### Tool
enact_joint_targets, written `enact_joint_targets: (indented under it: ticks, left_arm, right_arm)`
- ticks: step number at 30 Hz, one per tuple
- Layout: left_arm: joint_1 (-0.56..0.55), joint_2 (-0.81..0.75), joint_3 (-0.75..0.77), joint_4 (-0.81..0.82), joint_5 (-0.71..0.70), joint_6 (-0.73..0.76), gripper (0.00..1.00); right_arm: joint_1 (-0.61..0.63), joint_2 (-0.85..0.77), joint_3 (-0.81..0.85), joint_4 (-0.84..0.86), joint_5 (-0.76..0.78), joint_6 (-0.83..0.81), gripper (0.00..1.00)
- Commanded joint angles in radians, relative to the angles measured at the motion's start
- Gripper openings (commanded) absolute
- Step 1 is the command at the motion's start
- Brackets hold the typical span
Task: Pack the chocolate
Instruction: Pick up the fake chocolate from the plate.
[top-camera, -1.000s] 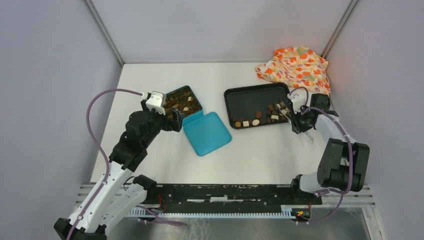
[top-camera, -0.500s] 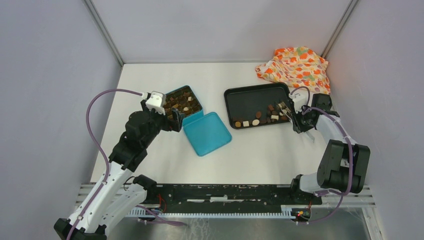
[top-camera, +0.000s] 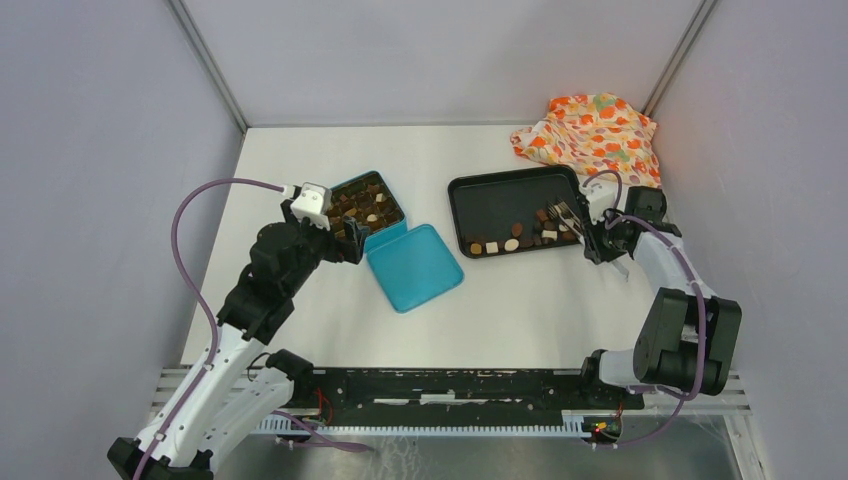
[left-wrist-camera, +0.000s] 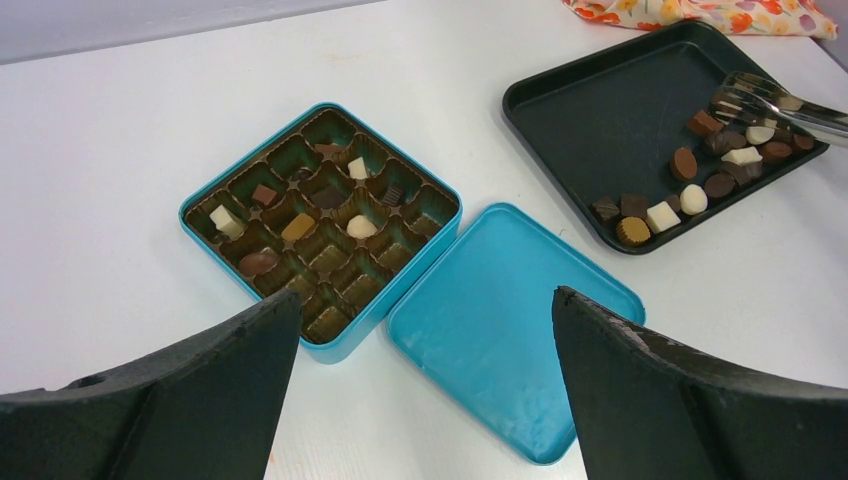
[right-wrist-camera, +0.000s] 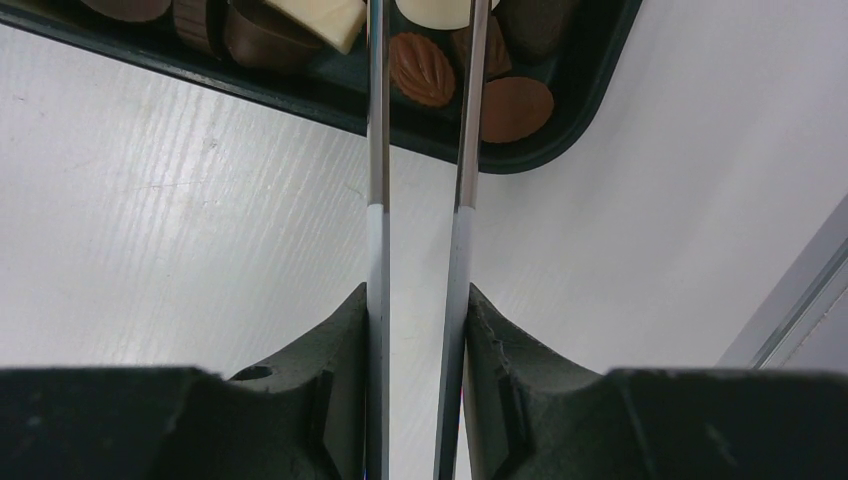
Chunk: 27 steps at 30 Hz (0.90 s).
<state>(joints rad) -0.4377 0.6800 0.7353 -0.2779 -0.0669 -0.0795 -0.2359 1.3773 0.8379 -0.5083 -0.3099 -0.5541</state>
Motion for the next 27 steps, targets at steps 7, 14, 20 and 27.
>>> enact_joint_targets:
  ticks: [7, 14, 20, 27]
  left_arm:
    - [0.005, -0.016, 0.013, 0.026, 0.016, -0.005, 1.0]
    - [0.005, -0.022, 0.013, 0.026, 0.011, -0.005, 1.0]
    - [0.005, -0.025, 0.012, 0.028, 0.005, -0.004, 1.0]
    - [0.007, -0.025, 0.012, 0.026, -0.012, -0.003, 1.0]
  right_arm:
    - [-0.002, -0.072, 0.038, 0.063, -0.1, 0.022, 0.15]
    - [0.018, -0.083, 0.066, 0.057, -0.246, 0.047, 0.14]
    - [0.087, -0.06, 0.123, 0.065, -0.37, 0.067, 0.14]
    - [0.295, 0.036, 0.286, 0.067, -0.386, 0.099, 0.14]
